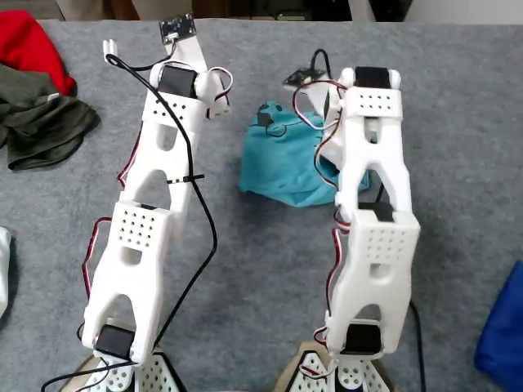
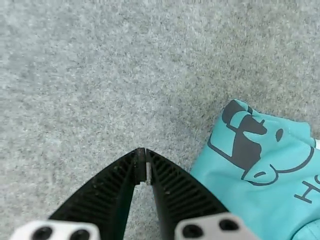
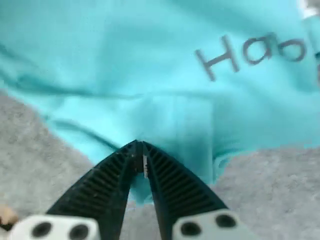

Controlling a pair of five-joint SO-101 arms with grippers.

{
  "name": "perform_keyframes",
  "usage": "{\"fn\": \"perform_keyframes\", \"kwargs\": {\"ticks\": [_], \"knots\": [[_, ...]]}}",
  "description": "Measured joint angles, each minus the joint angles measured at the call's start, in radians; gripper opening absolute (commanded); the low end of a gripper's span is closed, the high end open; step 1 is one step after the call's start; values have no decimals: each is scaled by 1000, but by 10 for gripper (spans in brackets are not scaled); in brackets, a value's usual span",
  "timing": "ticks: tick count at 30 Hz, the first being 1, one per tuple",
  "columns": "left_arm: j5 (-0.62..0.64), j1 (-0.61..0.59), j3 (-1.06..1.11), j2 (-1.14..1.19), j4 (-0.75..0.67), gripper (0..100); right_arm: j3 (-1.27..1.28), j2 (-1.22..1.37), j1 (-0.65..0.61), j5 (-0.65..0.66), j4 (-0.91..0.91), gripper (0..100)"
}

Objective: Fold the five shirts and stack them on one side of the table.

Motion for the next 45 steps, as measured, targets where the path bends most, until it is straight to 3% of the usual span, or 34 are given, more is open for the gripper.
{"fn": "perform_keyframes", "kwargs": {"ticks": [5, 13, 19, 29, 39, 45], "knots": [[0, -3, 0, 0, -2, 20, 9, -101, 2, 3, -115, 5], [0, -3, 0, 0, -2, 20, 9, -8, 0, 3, -250, 5], [0, -3, 0, 0, -2, 20, 9, 61, -5, 3, -239, 5], [0, -3, 0, 0, -2, 20, -54, 60, -5, 3, 2, 5], [-37, -3, 0, 0, 0, 20, 175, -95, 3, 38, -8, 5], [-37, -3, 0, 0, 28, 20, 144, -153, 3, 40, -164, 5]]}}
